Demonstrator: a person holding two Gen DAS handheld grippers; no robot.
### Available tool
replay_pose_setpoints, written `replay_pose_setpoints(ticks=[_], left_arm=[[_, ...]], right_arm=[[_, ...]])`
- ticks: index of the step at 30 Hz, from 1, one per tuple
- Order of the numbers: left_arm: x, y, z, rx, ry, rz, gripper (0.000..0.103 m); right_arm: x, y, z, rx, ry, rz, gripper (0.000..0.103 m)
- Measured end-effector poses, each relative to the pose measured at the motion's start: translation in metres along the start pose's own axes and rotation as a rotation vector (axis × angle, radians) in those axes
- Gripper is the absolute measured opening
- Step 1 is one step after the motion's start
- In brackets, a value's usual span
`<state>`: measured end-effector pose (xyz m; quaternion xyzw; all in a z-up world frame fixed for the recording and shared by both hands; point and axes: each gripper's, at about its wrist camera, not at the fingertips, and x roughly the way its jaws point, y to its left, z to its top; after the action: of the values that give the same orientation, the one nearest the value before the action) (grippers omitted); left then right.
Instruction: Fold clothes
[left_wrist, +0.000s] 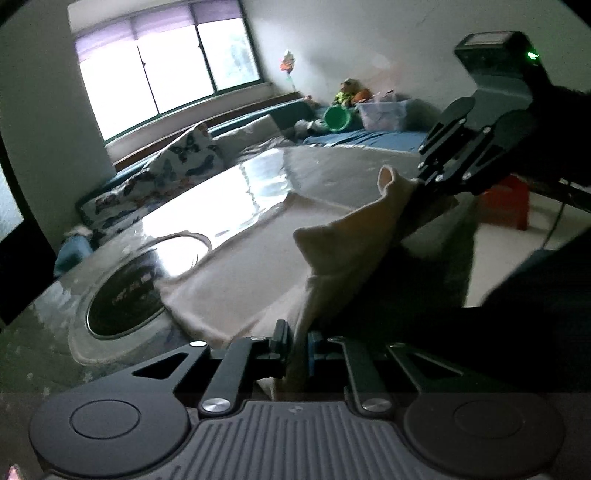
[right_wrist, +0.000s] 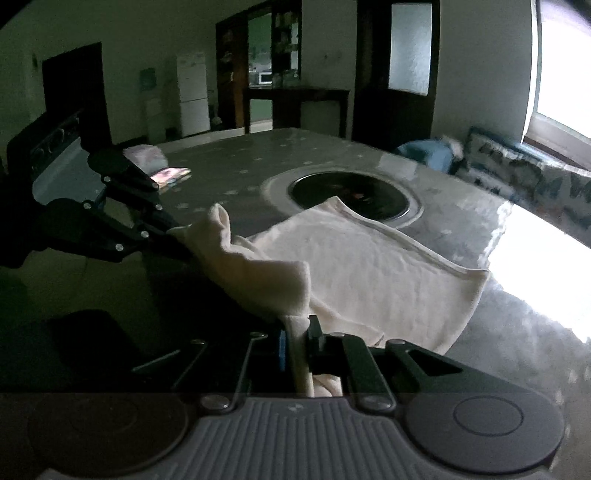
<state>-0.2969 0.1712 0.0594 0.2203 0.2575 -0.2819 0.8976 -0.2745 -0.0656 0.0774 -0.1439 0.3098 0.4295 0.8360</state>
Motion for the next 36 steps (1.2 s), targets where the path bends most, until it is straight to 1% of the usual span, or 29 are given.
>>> replay_pose_setpoints(ticks=[2, 5, 9, 14, 19, 24, 26, 31, 33, 36], left_arm=[[-0.014, -0.005, 0.004, 0.009, -0.014, -0.009, 0.011], [-0.023, -0.005, 0.01, 0.003, -0.036, -0.02, 0.011], [-0.006, 0.01, 0.017, -0.016, -0.053, -0.004, 0.011], [0.029, 0.037, 0.031, -0.036, -0.052, 0.013, 0.011], [0.064, 0.072, 0.041, -0.082, -0.035, 0.011, 0.011], [0.101, 0.098, 0.048, -0.106, -0.004, 0.028, 0.011], [0.117, 0.106, 0.049, -0.12, 0.009, 0.042, 0.011], [0.147, 0.122, 0.042, -0.168, 0.057, 0.042, 0.011], [0.156, 0.124, 0.038, -0.18, 0.082, 0.044, 0.011], [0.162, 0.125, 0.032, -0.193, 0.106, 0.057, 0.014]], right_arm=[[-0.013, 0.007, 0.001, -0.005, 0.012, 0.018, 0.009], [-0.026, 0.009, 0.009, -0.024, 0.02, 0.02, 0.009], [-0.021, -0.008, 0.022, -0.012, -0.004, 0.001, 0.009], [-0.002, -0.035, 0.042, -0.013, -0.021, -0.034, 0.009], [0.029, -0.071, 0.064, 0.012, -0.007, -0.054, 0.009], [0.062, -0.103, 0.073, 0.04, 0.021, -0.07, 0.009], [0.078, -0.114, 0.072, 0.05, 0.032, -0.08, 0.009], [0.106, -0.133, 0.064, 0.094, 0.043, -0.085, 0.01], [0.115, -0.136, 0.058, 0.096, 0.053, -0.095, 0.012], [0.124, -0.139, 0.047, 0.114, 0.057, -0.122, 0.023]])
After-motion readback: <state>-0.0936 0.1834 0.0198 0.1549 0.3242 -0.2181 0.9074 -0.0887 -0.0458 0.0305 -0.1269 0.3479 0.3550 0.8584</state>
